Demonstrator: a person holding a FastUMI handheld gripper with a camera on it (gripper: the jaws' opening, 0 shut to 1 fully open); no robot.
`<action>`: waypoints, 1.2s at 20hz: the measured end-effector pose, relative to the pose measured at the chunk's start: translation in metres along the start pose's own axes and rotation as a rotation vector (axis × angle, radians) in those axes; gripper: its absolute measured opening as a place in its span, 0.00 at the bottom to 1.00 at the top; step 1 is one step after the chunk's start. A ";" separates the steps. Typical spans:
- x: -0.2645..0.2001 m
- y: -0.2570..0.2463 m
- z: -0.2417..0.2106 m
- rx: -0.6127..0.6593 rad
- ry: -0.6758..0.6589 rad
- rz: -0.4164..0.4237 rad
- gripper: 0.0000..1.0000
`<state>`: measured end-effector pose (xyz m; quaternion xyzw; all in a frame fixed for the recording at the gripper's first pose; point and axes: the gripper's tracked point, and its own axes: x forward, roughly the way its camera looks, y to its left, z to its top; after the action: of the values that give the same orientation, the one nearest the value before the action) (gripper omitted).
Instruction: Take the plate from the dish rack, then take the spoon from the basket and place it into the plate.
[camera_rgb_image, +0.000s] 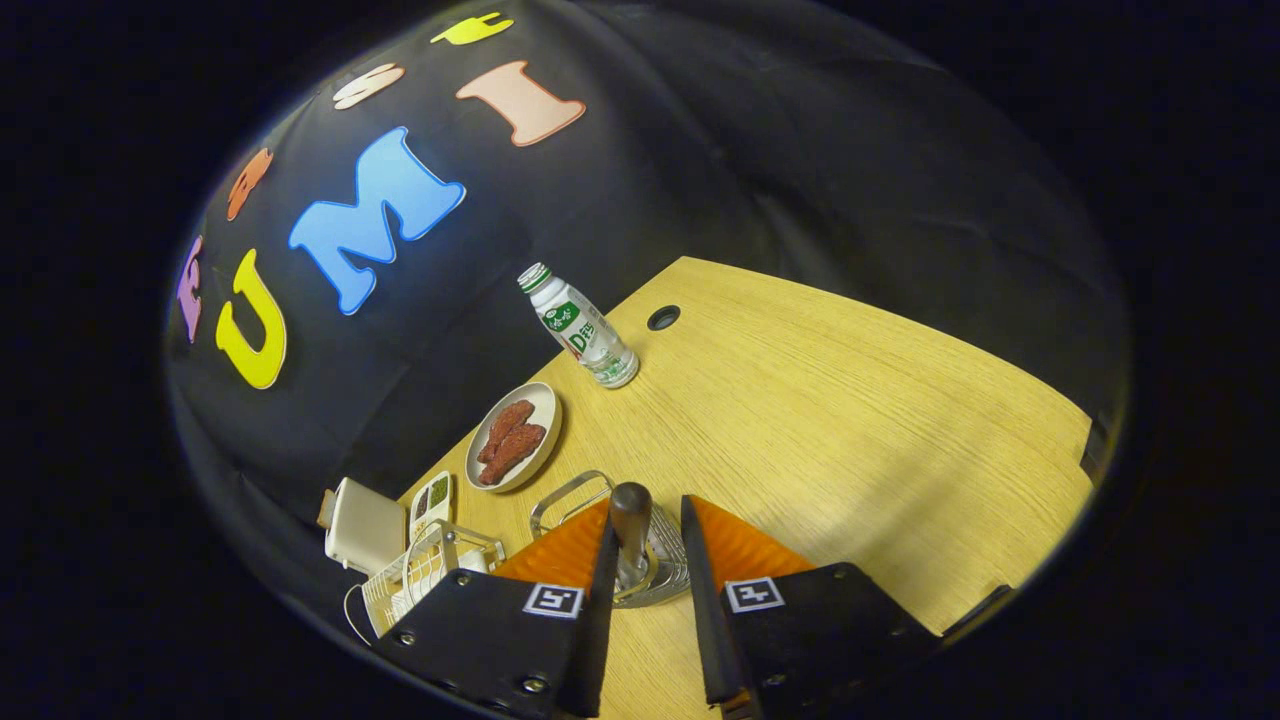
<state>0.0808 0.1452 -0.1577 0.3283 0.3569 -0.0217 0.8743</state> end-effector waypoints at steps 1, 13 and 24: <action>0.002 0.003 0.000 0.012 -0.003 0.012 0.37; -0.024 0.029 0.040 -0.125 -0.071 0.021 0.03; -0.122 0.099 0.054 -0.272 -0.126 0.158 0.03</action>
<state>0.0503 0.1671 0.0043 0.2322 0.2743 0.0751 0.9302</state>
